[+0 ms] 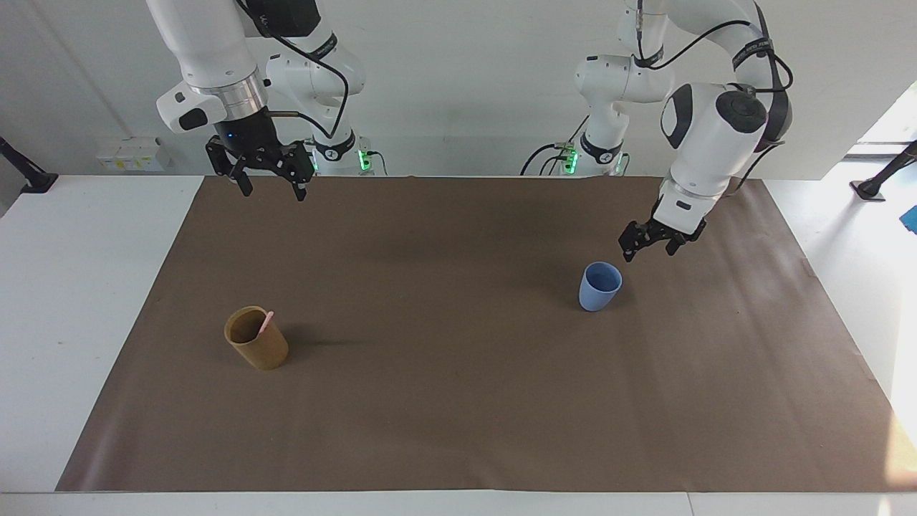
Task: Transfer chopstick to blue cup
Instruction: 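Reach the left gripper to the blue cup and grasp it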
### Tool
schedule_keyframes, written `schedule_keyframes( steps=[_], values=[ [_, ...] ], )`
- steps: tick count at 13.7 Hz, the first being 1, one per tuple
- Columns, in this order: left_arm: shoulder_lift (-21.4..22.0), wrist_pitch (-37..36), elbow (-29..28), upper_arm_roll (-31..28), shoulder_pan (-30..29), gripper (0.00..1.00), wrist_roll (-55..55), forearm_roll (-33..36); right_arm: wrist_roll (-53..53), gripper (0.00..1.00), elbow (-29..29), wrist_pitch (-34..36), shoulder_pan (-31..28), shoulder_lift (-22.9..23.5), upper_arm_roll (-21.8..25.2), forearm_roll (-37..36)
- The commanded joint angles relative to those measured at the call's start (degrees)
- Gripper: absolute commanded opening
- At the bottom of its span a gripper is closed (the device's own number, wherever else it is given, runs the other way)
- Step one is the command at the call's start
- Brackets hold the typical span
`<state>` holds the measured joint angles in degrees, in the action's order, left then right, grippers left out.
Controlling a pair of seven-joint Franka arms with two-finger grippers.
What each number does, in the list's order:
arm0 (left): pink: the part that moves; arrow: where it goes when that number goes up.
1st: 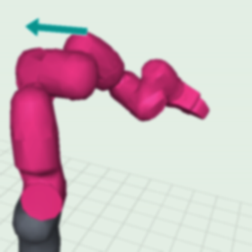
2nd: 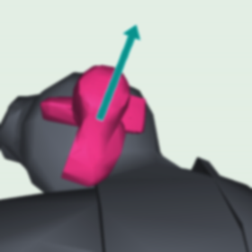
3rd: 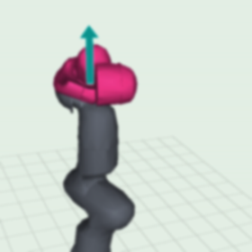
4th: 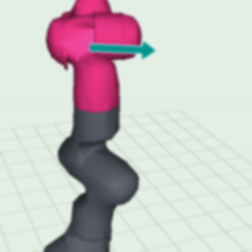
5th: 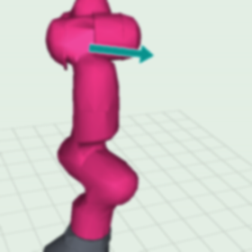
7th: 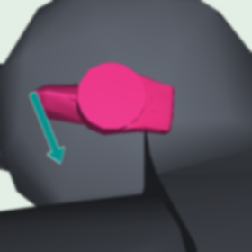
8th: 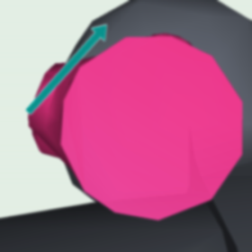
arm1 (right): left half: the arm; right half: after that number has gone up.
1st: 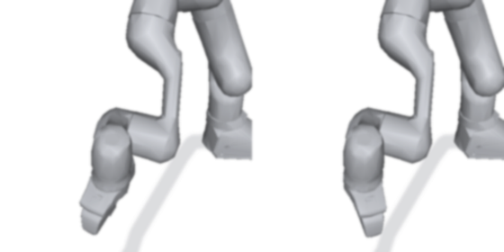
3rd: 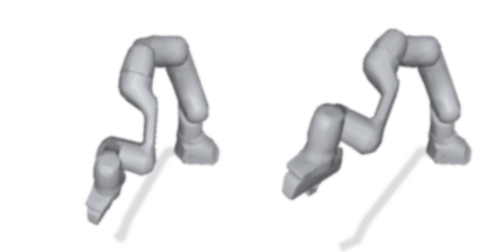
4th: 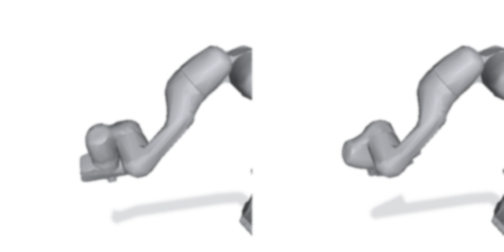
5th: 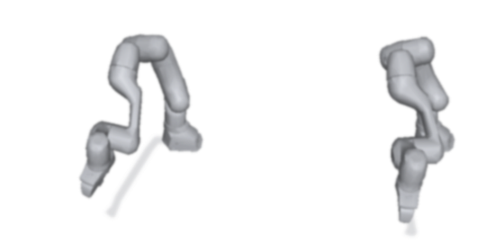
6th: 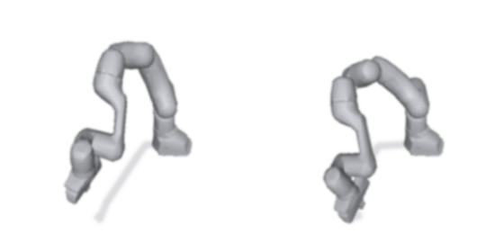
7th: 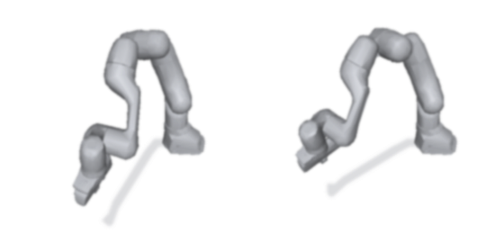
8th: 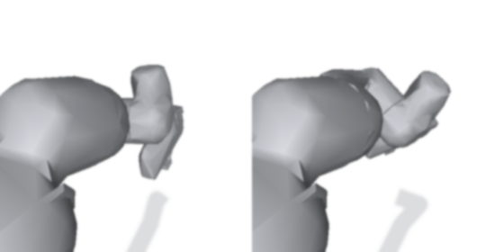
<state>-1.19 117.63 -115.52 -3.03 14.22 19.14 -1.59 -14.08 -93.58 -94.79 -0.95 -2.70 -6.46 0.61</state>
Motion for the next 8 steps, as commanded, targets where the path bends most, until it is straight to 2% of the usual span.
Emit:
schedule_keyframes(
  steps=[1, 3, 5, 6, 7, 8],
  values=[
    [-3.4, 6.7, -4.1, -0.6, 1.8, 1.00, 3.5, -0.2, 1.6, 1.00, -1.3, -1.4, -0.7, -0.6, -0.1, -0.3],
    [-3.3, 9.7, -6.6, -0.6, 2.5, 1.00, 3.6, -0.2, 1.6, 1.00, -1.3, -1.3, -1.0, -0.6, -0.1, -0.3],
    [-4.9, 12.5, -7.4, -0.6, 2.6, 1.00, 3.4, -0.1, 1.4, 1.00, -1.4, -1.3, -1.0, -0.7, -0.1, -0.2],
    [-5.1, 13.1, -7.4, -0.6, 2.6, 0.72, 3.6, -0.2, 1.4, 1.00, -1.4, -1.3, -1.0, -0.7, -0.2, -0.2],
    [-5.4, 13.3, -6.8, -0.5, 3.1, 0.16, 3.7, -0.2, 1.4, 1.00, -1.4, -1.3, -1.0, -0.7, -0.2, -0.3],
    [-5.4, 13.3, -6.8, -0.6, 3.4, 0.00, 3.4, -0.2, 1.4, 1.00, -1.4, -1.3, -1.0, -0.7, -0.2, -0.2]
  ],
)
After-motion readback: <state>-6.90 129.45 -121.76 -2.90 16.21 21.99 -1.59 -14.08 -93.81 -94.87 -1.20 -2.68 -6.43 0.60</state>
